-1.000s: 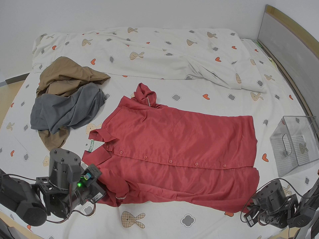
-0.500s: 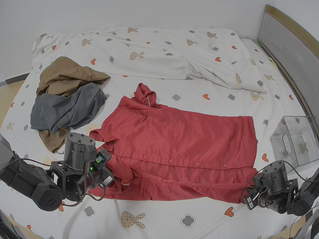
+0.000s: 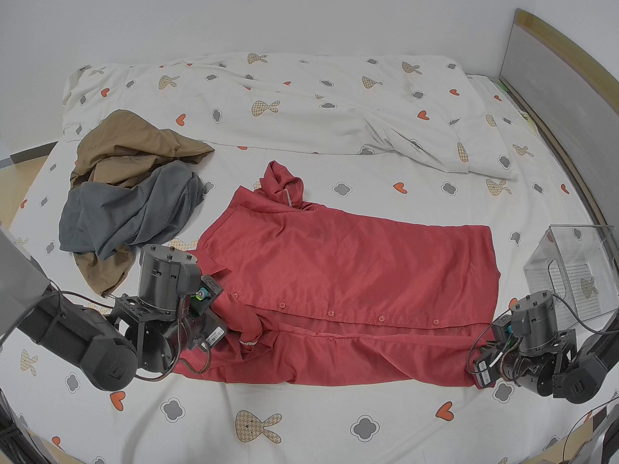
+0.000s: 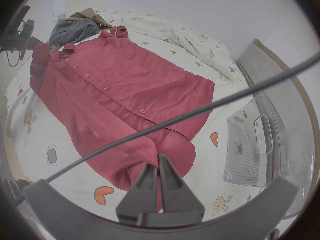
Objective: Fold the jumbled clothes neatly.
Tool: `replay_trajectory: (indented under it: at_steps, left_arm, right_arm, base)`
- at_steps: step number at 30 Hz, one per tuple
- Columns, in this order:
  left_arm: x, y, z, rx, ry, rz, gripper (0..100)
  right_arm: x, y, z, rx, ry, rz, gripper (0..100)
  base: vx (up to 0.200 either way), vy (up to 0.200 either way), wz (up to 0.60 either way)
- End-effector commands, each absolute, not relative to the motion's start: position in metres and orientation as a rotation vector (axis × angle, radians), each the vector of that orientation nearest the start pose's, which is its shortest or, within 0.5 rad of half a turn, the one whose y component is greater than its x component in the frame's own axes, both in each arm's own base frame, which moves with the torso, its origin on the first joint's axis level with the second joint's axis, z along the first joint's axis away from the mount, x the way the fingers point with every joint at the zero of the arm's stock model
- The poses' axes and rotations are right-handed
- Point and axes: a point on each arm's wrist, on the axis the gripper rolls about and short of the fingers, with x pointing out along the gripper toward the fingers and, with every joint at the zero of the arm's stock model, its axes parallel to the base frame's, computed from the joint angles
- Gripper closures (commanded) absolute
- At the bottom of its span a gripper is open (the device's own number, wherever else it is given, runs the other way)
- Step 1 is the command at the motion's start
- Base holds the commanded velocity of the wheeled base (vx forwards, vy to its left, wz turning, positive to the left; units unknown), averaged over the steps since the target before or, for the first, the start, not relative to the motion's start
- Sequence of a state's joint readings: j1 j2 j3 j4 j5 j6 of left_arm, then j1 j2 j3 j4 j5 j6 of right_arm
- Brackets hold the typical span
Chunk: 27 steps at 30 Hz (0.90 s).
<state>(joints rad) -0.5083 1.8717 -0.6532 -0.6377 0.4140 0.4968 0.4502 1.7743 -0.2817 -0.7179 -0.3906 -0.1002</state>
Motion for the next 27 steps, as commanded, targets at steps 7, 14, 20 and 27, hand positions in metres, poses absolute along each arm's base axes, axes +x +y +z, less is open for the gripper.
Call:
replay_trajectory:
  at_steps: [7, 14, 20, 27]
  left_arm:
    - [0.298, -0.152, 0.082, 0.736, 0.491, -0.209, 0]
    - [0.298, -0.146, 0.095, 0.705, 0.459, -0.186, 0]
    - [0.3, -0.135, 0.12, 0.662, 0.398, -0.135, 0]
    - [0.299, -0.101, 0.144, 0.521, 0.371, -0.013, 0]
  right_arm:
    - [0.218, 0.09, 0.044, -0.411, 0.739, 0.067, 0]
    - [0.224, 0.088, 0.048, -0.382, 0.72, 0.044, 0]
    - [0.223, 0.082, 0.051, -0.371, 0.716, 0.026, 0]
    - [0.21, 0.073, 0.074, -0.324, 0.636, 0.024, 0]
  base:
    - [0.0, 0.0, 0.0]
    - [0.0, 0.0, 0.0]
    - [0.0, 0.0, 0.0]
    - [0.0, 0.0, 0.0]
